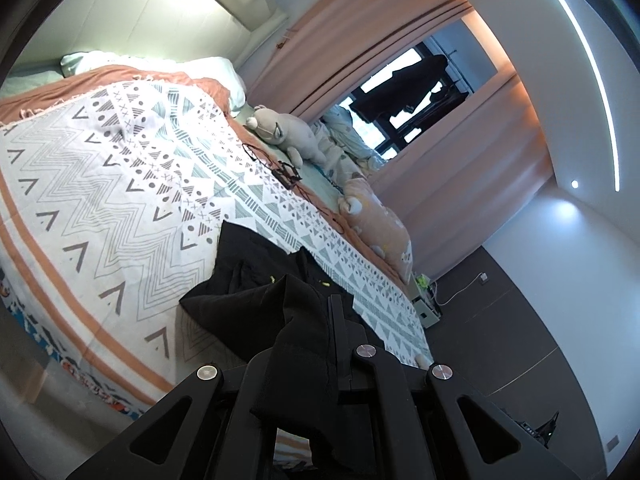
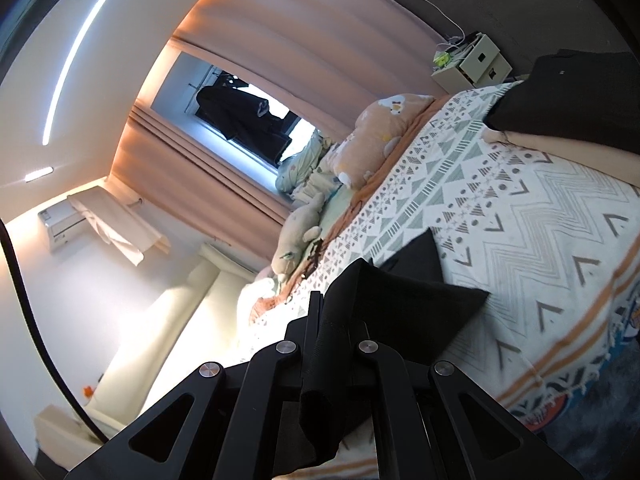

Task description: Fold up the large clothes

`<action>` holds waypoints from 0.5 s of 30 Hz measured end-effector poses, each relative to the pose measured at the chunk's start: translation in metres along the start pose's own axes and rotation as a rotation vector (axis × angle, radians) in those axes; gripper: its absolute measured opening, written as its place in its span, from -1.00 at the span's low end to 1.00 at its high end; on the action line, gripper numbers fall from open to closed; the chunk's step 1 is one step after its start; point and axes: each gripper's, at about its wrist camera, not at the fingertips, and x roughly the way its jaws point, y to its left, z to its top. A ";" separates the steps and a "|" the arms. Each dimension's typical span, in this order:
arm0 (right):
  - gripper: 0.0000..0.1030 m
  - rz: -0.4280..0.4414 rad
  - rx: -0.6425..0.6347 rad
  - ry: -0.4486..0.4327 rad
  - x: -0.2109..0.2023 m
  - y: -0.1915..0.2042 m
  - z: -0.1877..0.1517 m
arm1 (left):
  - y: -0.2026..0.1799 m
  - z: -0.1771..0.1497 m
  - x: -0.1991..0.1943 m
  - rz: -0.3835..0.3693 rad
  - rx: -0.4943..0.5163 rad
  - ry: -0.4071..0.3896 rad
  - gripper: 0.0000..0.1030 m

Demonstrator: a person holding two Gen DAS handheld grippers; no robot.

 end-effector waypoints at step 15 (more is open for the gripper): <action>-0.92 0.071 0.113 -0.077 0.123 0.015 0.060 | -0.028 0.080 0.101 0.039 0.031 -0.041 -0.95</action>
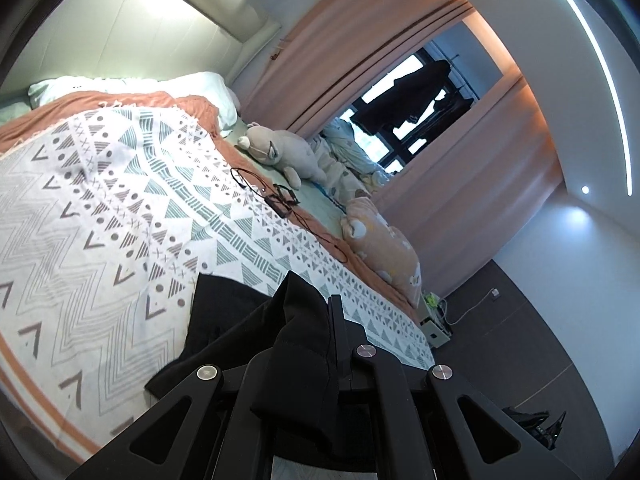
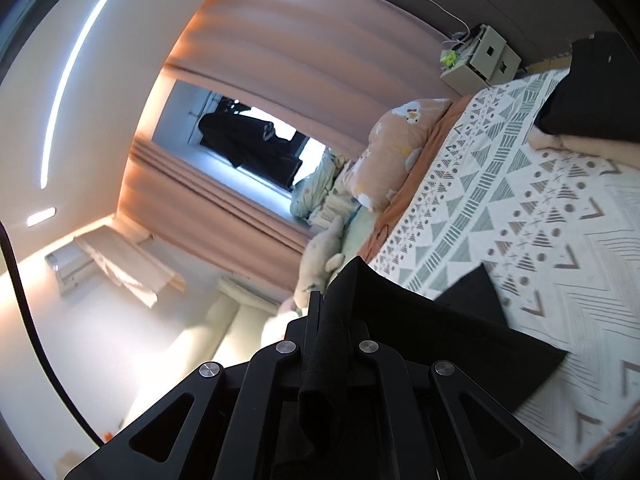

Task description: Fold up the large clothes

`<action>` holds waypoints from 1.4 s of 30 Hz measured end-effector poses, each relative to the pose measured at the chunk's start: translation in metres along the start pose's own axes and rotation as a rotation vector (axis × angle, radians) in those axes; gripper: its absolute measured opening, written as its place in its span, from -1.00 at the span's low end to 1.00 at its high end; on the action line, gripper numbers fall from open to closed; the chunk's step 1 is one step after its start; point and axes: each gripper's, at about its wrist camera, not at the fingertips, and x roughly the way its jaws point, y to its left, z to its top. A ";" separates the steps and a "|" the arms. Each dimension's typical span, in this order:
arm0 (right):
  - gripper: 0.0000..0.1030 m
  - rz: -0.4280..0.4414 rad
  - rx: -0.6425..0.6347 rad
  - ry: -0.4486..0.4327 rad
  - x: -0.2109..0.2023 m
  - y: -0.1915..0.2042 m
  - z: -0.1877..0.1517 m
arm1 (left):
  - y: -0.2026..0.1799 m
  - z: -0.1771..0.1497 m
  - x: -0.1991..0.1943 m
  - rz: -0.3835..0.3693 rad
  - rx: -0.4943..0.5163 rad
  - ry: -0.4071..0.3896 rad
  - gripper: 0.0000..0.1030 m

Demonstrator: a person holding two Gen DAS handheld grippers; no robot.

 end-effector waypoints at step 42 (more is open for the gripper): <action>-0.49 -0.170 0.056 0.132 0.235 -0.131 0.014 | 0.088 0.031 0.296 0.192 -0.106 0.261 -0.43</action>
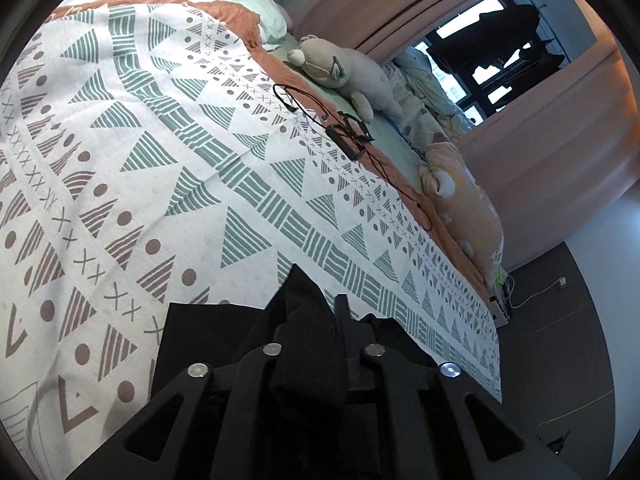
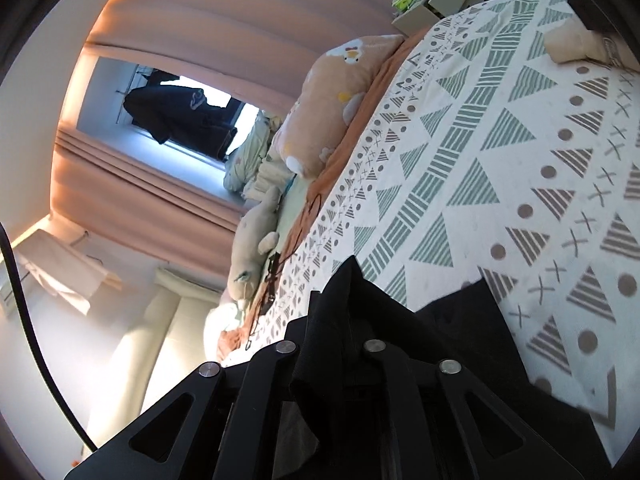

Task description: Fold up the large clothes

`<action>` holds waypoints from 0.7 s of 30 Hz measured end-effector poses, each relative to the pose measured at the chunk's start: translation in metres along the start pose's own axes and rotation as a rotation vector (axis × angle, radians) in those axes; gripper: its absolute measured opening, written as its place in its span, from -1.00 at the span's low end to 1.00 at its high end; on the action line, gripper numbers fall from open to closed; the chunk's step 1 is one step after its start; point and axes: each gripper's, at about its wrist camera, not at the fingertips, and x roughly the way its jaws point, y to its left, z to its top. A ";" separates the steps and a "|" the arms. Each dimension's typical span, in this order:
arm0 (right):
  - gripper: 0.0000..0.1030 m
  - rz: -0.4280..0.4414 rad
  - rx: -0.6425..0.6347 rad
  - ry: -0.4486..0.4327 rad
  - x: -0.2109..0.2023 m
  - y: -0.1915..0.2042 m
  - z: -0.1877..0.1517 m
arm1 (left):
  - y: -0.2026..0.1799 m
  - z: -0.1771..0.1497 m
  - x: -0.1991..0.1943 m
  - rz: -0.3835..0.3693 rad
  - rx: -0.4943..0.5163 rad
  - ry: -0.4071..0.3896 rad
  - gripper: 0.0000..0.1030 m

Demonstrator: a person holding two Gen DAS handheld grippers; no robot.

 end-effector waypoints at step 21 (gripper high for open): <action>0.32 -0.126 -0.128 0.055 -0.006 0.010 -0.012 | 0.028 -0.033 -0.055 0.095 0.078 -0.093 0.87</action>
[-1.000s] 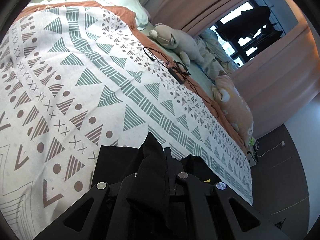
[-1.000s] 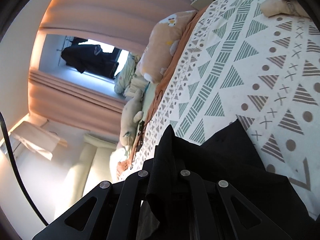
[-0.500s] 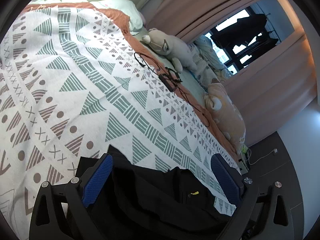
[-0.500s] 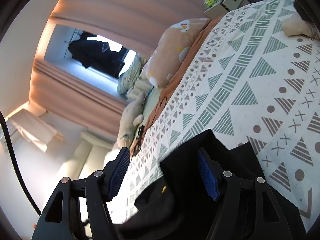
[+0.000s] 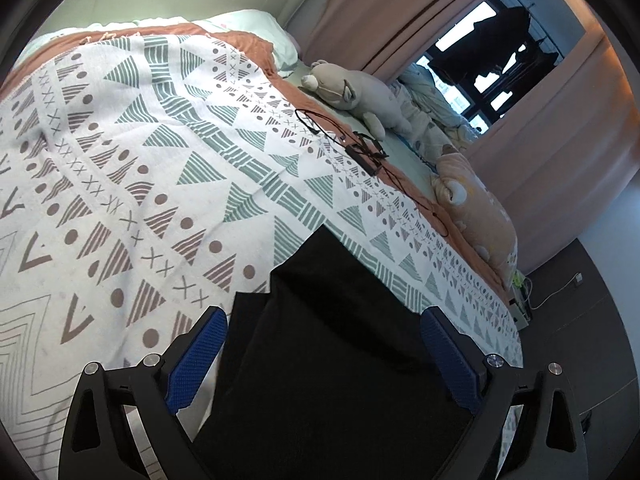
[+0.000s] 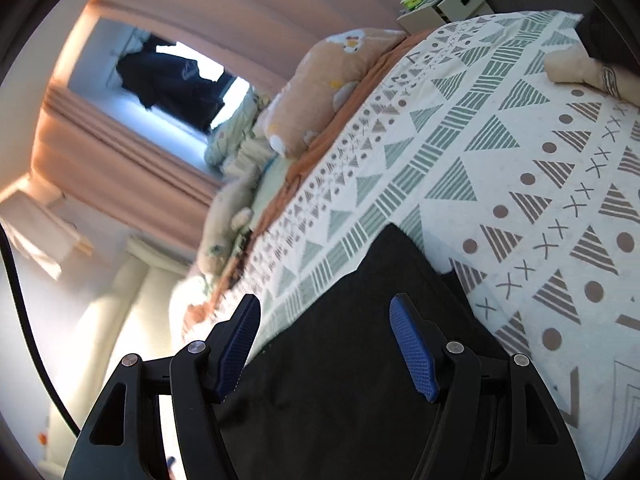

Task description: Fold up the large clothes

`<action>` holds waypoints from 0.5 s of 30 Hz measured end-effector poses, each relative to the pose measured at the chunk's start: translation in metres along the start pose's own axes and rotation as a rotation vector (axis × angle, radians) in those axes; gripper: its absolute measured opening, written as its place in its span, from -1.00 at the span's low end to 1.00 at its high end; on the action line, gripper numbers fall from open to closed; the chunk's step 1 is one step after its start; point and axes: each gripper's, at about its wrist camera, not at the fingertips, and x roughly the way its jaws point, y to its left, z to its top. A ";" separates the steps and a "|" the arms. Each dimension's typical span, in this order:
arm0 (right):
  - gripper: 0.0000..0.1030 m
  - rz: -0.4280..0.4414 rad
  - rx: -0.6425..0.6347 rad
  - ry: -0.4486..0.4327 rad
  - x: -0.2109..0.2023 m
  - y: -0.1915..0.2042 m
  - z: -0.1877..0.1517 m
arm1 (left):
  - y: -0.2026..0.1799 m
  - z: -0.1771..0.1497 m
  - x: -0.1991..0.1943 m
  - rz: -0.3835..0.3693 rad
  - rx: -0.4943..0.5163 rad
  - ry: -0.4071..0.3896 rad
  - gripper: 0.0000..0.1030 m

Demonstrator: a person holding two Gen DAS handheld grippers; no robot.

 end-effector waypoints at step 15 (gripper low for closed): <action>0.32 -0.071 -0.335 0.215 0.029 0.078 -0.085 | 0.036 -0.071 -0.042 0.109 0.053 0.116 0.43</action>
